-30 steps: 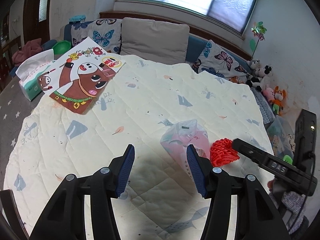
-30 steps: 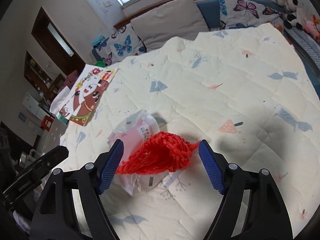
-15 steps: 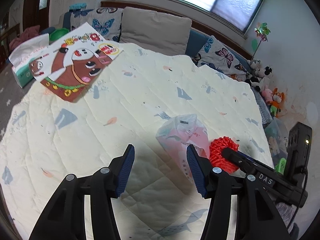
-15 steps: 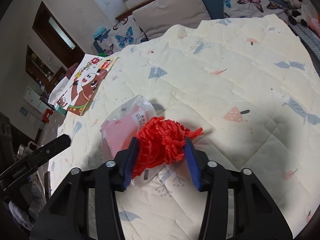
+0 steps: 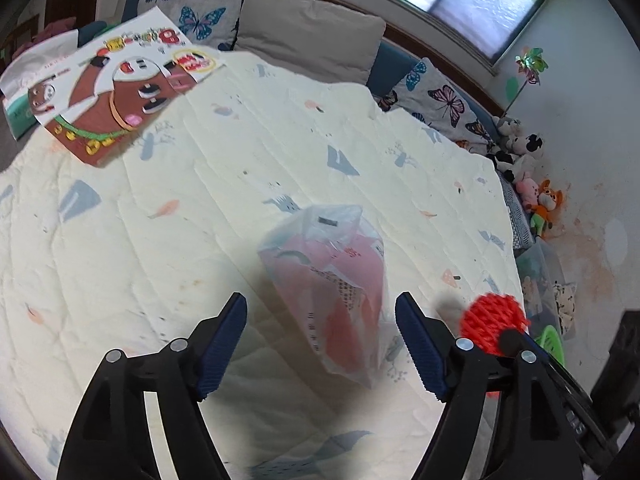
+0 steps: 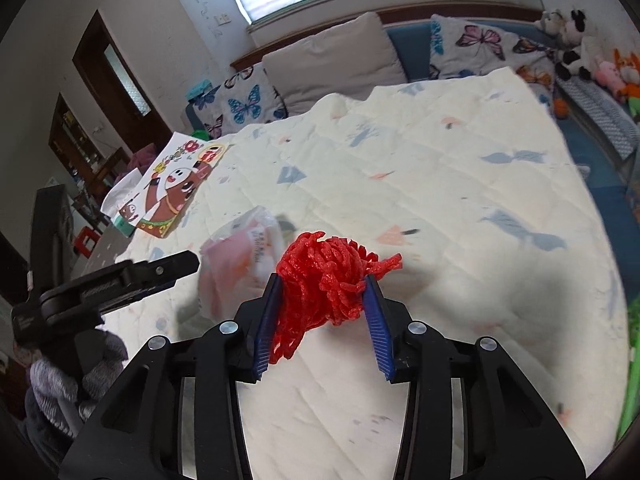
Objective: Collect trash
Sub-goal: 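Grasp the clear plastic bag with the left tool while the right tool lifts the red tangle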
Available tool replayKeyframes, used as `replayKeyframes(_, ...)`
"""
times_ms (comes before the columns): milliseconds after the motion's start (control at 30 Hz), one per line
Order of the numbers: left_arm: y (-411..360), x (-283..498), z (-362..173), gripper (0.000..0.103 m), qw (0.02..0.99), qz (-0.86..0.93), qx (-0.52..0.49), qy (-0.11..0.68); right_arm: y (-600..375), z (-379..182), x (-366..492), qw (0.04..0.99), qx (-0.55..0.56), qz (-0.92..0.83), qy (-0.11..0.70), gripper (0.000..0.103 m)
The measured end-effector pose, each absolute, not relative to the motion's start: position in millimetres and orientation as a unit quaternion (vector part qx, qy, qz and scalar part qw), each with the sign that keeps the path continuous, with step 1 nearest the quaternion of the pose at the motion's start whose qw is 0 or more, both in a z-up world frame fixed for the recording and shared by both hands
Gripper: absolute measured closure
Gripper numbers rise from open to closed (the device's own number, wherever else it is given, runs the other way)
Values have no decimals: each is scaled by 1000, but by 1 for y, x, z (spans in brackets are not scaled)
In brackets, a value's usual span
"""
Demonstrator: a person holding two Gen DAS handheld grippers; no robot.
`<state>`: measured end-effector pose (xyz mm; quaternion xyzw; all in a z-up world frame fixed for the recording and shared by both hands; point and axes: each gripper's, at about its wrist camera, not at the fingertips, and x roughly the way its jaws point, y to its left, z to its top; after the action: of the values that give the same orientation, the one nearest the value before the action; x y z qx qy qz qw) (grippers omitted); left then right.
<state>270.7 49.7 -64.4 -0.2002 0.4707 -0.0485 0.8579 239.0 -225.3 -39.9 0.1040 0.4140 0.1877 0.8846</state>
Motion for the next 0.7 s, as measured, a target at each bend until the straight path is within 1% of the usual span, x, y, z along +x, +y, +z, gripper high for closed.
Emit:
replayKeyframes(367, 21, 290, -82, 29, 848, -21, -195, 493, -278, -39, 211, 894, 119, 152, 404, 61)
replayKeyframes(433, 19, 291, -85, 32, 847, -21, -196, 493, -286, -39, 207, 895, 122, 146, 403, 61)
replayKeyframes(500, 18, 293, -87, 38, 846, -23, -197, 495, -295, -38, 201, 897, 123, 139, 401, 61)
replayKeyframes(600, 16, 293, -90, 52, 845, -29, -194, 497, -307, -37, 192, 899, 125, 129, 399, 61)
replayKeyframes(633, 16, 292, -90, 53, 845, -29, -194, 497, -311, -37, 189, 900, 126, 125, 398, 61)
replayKeyframes(700, 17, 292, -90, 65, 846, -32, -195, 495, -318, -36, 182, 901, 126, 119, 397, 61)
